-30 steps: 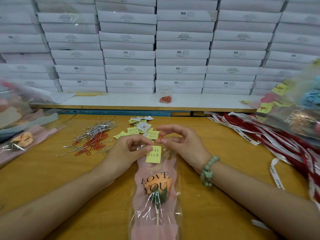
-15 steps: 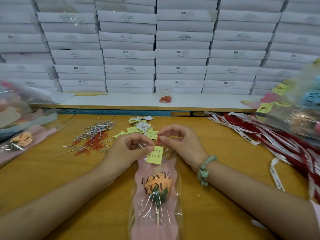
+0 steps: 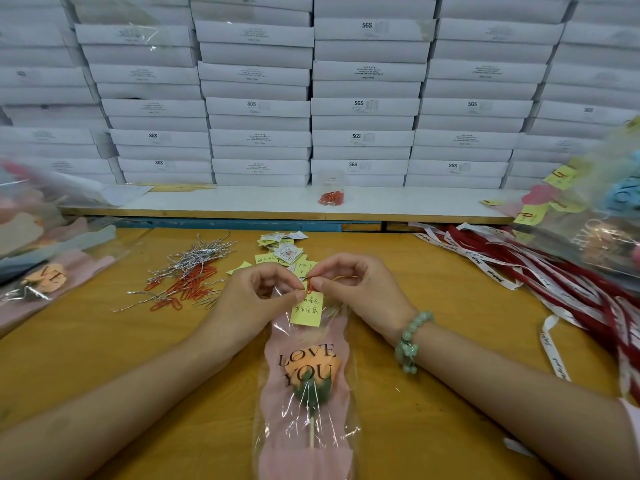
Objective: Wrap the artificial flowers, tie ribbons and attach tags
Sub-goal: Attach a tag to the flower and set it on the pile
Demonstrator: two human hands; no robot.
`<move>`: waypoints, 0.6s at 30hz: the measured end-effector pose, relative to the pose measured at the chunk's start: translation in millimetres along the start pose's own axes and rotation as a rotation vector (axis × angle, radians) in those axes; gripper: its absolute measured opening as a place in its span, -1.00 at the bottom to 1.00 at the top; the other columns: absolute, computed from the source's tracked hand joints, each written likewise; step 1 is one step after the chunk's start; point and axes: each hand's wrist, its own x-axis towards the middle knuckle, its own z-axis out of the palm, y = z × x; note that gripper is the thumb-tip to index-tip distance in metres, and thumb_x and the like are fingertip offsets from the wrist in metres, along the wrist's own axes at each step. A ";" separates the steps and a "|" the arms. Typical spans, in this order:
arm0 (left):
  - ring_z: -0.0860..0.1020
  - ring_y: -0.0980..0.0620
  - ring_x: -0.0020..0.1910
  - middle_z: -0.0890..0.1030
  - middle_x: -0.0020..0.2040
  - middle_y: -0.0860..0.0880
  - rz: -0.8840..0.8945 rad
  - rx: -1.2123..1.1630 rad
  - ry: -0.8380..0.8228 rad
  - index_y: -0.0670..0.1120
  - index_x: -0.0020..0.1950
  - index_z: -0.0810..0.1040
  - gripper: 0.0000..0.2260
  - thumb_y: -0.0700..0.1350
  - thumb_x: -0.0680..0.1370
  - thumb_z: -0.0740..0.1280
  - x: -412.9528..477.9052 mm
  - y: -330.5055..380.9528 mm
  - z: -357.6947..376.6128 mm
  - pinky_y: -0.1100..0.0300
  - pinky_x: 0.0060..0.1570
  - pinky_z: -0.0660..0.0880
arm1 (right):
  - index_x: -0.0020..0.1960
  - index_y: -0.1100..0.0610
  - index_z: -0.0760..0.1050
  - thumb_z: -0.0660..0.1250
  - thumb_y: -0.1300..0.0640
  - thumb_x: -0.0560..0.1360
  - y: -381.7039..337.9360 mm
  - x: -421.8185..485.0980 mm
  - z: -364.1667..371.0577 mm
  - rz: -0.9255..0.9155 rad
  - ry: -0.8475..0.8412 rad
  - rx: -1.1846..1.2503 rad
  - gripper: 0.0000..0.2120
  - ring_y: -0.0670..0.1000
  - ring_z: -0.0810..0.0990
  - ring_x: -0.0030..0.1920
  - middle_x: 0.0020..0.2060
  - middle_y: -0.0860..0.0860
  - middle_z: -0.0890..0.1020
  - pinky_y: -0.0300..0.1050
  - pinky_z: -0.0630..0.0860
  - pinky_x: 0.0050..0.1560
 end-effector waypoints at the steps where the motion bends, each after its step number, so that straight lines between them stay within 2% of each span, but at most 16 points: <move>1: 0.62 -0.13 -0.14 0.69 -0.17 -0.11 -0.003 -0.003 0.002 -0.10 -0.14 0.66 -0.94 -0.22 0.44 0.49 -0.1 -0.5 -0.2 0.27 -0.16 0.53 | -0.10 0.11 0.65 0.45 0.27 0.44 -0.2 0.0 0.0 -0.006 -0.008 -0.002 -0.91 -0.01 0.68 -0.16 -0.19 0.03 0.71 -0.23 0.59 -0.08; 5: 0.64 -0.11 -0.13 0.69 -0.16 -0.11 -0.006 -0.035 0.002 -0.12 -0.13 0.66 -0.94 -0.23 0.44 0.49 0.1 -0.9 -0.3 0.29 -0.15 0.56 | -0.09 0.16 0.64 0.44 0.30 0.45 -0.6 -0.1 0.4 -0.020 -0.038 -0.013 -0.92 -0.02 0.65 -0.16 -0.18 0.09 0.70 -0.23 0.59 -0.08; 9: 0.65 0.05 -0.19 0.70 -0.17 -0.06 0.001 -0.046 -0.004 -0.11 -0.14 0.66 -0.94 -0.23 0.43 0.48 -0.2 -0.1 -0.3 0.37 -0.18 0.53 | -0.09 0.16 0.64 0.43 0.30 0.46 0.9 0.1 0.3 -0.018 -0.051 -0.031 -0.92 -0.06 0.64 -0.18 -0.21 0.06 0.69 -0.25 0.57 -0.11; 12: 0.64 0.12 -0.21 0.70 -0.19 -0.02 -0.007 -0.057 0.003 -0.11 -0.14 0.67 -0.94 -0.24 0.43 0.48 -0.2 0.1 0.3 0.39 -0.21 0.52 | -0.07 0.19 0.64 0.42 0.28 0.47 3.6 0.8 -0.2 -0.011 -0.048 -0.040 -0.94 -0.04 0.65 -0.17 -0.18 0.12 0.70 -0.21 0.58 -0.07; 18: 0.66 0.06 -0.18 0.71 -0.18 -0.05 -0.031 -0.089 0.019 -0.14 -0.11 0.66 -0.94 -0.23 0.44 0.48 -0.4 -0.7 -0.6 0.36 -0.20 0.53 | -0.05 0.19 0.64 0.41 0.24 0.49 6.2 1.3 -0.7 0.012 -0.068 -0.046 -0.94 0.00 0.66 -0.14 -0.15 0.14 0.71 -0.15 0.60 -0.03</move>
